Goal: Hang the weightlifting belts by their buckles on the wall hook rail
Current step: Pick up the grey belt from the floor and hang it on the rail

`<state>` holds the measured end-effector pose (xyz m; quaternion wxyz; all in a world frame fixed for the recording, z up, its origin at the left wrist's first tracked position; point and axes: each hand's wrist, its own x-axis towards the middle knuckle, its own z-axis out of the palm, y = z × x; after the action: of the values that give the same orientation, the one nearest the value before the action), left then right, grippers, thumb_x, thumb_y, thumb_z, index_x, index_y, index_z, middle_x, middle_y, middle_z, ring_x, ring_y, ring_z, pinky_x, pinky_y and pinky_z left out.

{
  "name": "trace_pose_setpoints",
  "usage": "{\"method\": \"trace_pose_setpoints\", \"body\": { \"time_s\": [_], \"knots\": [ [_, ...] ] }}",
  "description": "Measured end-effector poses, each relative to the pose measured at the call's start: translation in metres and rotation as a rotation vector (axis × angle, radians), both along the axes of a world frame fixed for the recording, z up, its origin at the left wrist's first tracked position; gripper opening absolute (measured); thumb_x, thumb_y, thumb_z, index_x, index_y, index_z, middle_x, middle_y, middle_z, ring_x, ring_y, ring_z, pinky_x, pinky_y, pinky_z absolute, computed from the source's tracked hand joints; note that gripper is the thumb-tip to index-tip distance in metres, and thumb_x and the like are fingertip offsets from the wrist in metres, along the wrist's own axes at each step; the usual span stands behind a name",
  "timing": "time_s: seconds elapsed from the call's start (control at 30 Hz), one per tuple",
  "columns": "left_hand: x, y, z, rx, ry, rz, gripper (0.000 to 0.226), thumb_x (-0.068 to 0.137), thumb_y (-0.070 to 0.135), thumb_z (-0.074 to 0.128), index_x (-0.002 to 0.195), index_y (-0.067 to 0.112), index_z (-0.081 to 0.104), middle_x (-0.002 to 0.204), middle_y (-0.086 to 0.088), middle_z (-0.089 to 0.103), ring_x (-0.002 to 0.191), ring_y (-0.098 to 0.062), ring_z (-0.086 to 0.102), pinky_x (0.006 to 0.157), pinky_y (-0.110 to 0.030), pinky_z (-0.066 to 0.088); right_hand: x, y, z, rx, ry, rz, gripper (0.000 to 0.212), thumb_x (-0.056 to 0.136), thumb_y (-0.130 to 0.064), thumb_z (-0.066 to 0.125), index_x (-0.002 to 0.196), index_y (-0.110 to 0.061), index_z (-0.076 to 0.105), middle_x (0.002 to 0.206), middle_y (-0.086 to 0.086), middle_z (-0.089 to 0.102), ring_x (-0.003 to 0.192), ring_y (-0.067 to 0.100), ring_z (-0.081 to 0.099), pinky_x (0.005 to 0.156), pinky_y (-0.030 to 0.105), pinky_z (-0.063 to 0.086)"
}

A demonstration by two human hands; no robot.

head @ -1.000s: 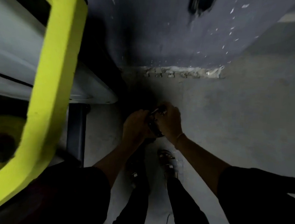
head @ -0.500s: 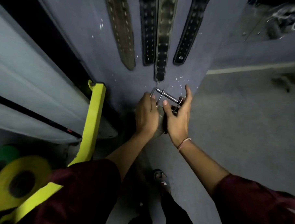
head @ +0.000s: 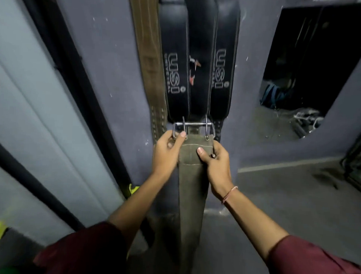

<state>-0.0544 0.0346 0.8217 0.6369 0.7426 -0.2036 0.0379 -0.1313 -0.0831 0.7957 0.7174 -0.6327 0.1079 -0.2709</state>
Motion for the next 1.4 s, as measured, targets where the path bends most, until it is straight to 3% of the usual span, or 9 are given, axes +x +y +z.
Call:
{"method": "trace_pose_setpoints", "body": {
  "time_s": [0.17,0.33,0.43,0.57,0.7,0.8,0.97,1.2,1.4],
  "knots": [
    [-0.005,0.0,0.042,-0.109,-0.008,-0.162,0.018,0.091,0.013,0.071,0.091,-0.003,0.062,0.072,-0.002,0.066,0.05,0.0,0.055,0.043,-0.016,0.042,0.016,-0.023,0.06,0.003,-0.116,-0.023,0.021,0.096,-0.008,0.06,0.116,-0.008,0.067,0.111,0.014,0.074,0.106,0.033,0.07,0.095,0.054,0.055],
    [-0.012,-0.026,0.068,-0.343,0.083,-0.178,0.033,0.087,0.009,0.074,0.117,0.005,0.06,0.107,-0.005,0.075,0.1,-0.016,0.071,0.083,-0.026,0.058,0.023,-0.036,0.108,-0.035,-0.181,-0.005,0.019,0.095,-0.008,0.063,0.113,-0.007,0.067,0.108,0.016,0.074,0.105,0.035,0.07,0.096,0.056,0.054],
    [-0.019,-0.046,0.086,-0.442,0.068,-0.164,0.038,0.091,0.007,0.068,0.128,0.009,0.058,0.119,-0.006,0.072,0.112,-0.018,0.069,0.098,-0.035,0.055,0.027,-0.044,0.136,-0.066,-0.206,-0.003,0.02,0.092,-0.009,0.068,0.112,-0.005,0.063,0.107,0.015,0.074,0.103,0.033,0.071,0.094,0.055,0.055],
    [-0.022,-0.065,0.113,-0.514,-0.009,-0.119,0.034,0.094,0.006,0.064,0.127,-0.001,0.059,0.122,-0.017,0.07,0.116,-0.029,0.066,0.102,-0.045,0.052,0.025,-0.058,0.158,-0.135,-0.258,0.016,0.033,0.09,-0.011,0.072,0.119,-0.006,0.058,0.113,0.012,0.073,0.107,0.027,0.071,0.098,0.051,0.055],
    [-0.026,-0.075,0.135,-0.536,-0.063,-0.077,0.031,0.094,0.005,0.063,0.124,-0.003,0.06,0.118,-0.018,0.071,0.113,-0.029,0.067,0.097,-0.04,0.055,0.011,-0.061,0.145,-0.146,-0.293,0.063,0.047,0.091,-0.006,0.07,0.13,-0.01,0.043,0.122,0.003,0.067,0.112,0.016,0.068,0.094,0.032,0.056],
    [-0.022,-0.076,0.15,-0.58,-0.059,-0.015,0.026,0.096,0.006,0.062,0.12,-0.003,0.061,0.112,-0.012,0.071,0.105,-0.018,0.068,0.092,-0.037,0.055,0.0,-0.052,0.1,-0.138,-0.215,0.17,0.031,0.094,-0.003,0.064,0.122,-0.012,0.058,0.116,0.0,0.072,0.108,0.016,0.07,0.087,0.026,0.057],
    [-0.024,-0.073,0.155,-0.598,-0.041,0.013,0.023,0.097,0.009,0.061,0.118,0.0,0.062,0.118,-0.018,0.07,0.114,-0.03,0.066,0.103,-0.054,0.05,-0.005,-0.046,0.096,-0.137,-0.199,0.102,0.016,0.096,-0.005,0.062,0.104,-0.016,0.071,0.105,0.006,0.077,0.106,0.029,0.071,0.086,0.038,0.06],
    [-0.035,-0.065,0.156,-0.603,-0.04,0.004,0.025,0.097,0.008,0.061,0.117,-0.006,0.061,0.114,-0.02,0.07,0.104,-0.027,0.068,0.095,-0.045,0.055,-0.007,-0.043,0.123,-0.126,-0.267,0.113,0.016,0.095,-0.006,0.063,0.108,-0.011,0.071,0.105,0.008,0.077,0.103,0.027,0.072,0.09,0.042,0.059],
    [-0.021,-0.046,0.159,-0.582,-0.007,0.001,0.028,0.096,0.012,0.064,0.117,-0.005,0.063,0.117,-0.025,0.069,0.113,-0.039,0.065,0.101,-0.057,0.05,-0.013,-0.023,0.111,-0.08,-0.214,0.142,0.015,0.097,-0.004,0.06,0.109,0.003,0.066,0.106,0.019,0.075,0.103,0.036,0.071,0.093,0.058,0.054]
  ]
}}
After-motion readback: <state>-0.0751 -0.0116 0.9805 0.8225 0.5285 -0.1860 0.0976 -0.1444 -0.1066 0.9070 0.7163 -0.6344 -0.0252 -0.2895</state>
